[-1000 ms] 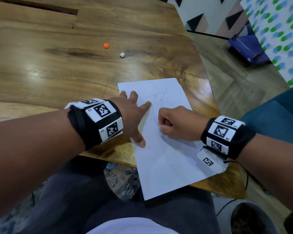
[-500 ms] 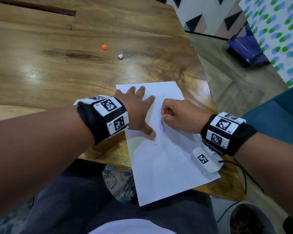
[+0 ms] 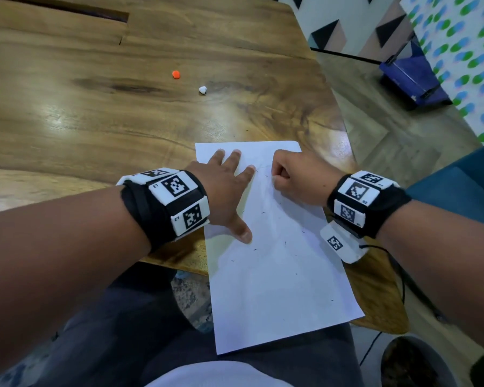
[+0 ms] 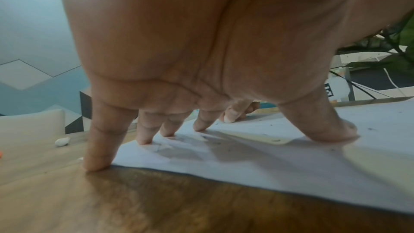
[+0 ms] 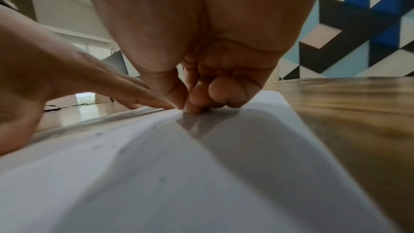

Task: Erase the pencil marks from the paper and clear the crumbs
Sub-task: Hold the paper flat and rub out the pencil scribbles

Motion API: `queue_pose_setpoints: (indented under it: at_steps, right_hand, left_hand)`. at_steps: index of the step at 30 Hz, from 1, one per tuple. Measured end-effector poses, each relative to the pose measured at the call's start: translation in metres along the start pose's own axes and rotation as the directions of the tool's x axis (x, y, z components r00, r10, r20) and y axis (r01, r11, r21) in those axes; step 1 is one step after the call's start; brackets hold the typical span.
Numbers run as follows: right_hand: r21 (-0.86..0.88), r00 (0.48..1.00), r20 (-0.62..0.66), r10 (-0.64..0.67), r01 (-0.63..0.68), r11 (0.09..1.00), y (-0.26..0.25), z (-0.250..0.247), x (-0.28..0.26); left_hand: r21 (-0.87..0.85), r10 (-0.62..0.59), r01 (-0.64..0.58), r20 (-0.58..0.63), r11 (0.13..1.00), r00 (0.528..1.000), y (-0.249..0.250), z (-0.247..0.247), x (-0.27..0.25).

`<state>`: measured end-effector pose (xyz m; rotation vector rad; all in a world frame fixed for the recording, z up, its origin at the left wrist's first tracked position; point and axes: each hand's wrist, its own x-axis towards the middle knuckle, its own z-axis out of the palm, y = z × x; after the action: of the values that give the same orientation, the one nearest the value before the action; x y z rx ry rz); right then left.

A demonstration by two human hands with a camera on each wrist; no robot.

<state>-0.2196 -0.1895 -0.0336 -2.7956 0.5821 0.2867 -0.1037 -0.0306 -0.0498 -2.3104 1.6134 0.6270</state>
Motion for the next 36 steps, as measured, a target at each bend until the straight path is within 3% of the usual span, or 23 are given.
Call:
queue_pose_setpoints:
  at_steps: [3,9,17,19,23,25,29,36]
  right_hand:
    - [-0.016,0.999,0.043,-0.022,0.022,1.000,-0.005,0.004,-0.011]
    - [0.035,0.961,0.191,-0.200,0.197,0.980,-0.023,0.020,-0.056]
    - [-0.001,1.000,0.013,-0.002,0.002,1.000,-0.005,0.006,-0.019]
    - [-0.003,0.998,0.051,-0.022,0.022,1.000,-0.011,0.006,-0.023]
    - [0.061,0.962,0.199,-0.185,0.176,0.983,-0.031,0.015,-0.044]
    - [0.094,0.969,0.170,-0.179,0.165,0.982,-0.031,0.015,-0.044]
    - [0.118,0.987,0.108,-0.120,0.107,0.987,-0.020,0.012,-0.037]
    - [0.079,0.990,0.096,-0.106,0.098,0.992,-0.019,0.017,-0.025]
  left_hand:
    - [-0.006,-0.006,0.006,-0.001,1.000,1.000,0.000,0.001,0.000]
    - [-0.003,-0.011,0.011,0.006,1.000,1.000,0.001,0.000,-0.002]
    - [-0.010,-0.035,0.035,0.010,0.999,0.999,0.004,0.000,-0.003]
    - [-0.016,-0.038,0.038,0.017,0.999,0.999,0.004,0.000,-0.004]
    - [0.011,-0.027,0.026,0.059,1.000,0.998,0.001,-0.003,-0.005]
    - [0.006,-0.013,0.013,0.037,1.000,0.999,-0.001,-0.008,-0.006]
    - [-0.024,0.018,-0.022,-0.128,0.999,0.992,-0.003,-0.013,-0.003]
    - [-0.004,0.002,-0.002,-0.028,1.000,1.000,-0.008,-0.003,0.005]
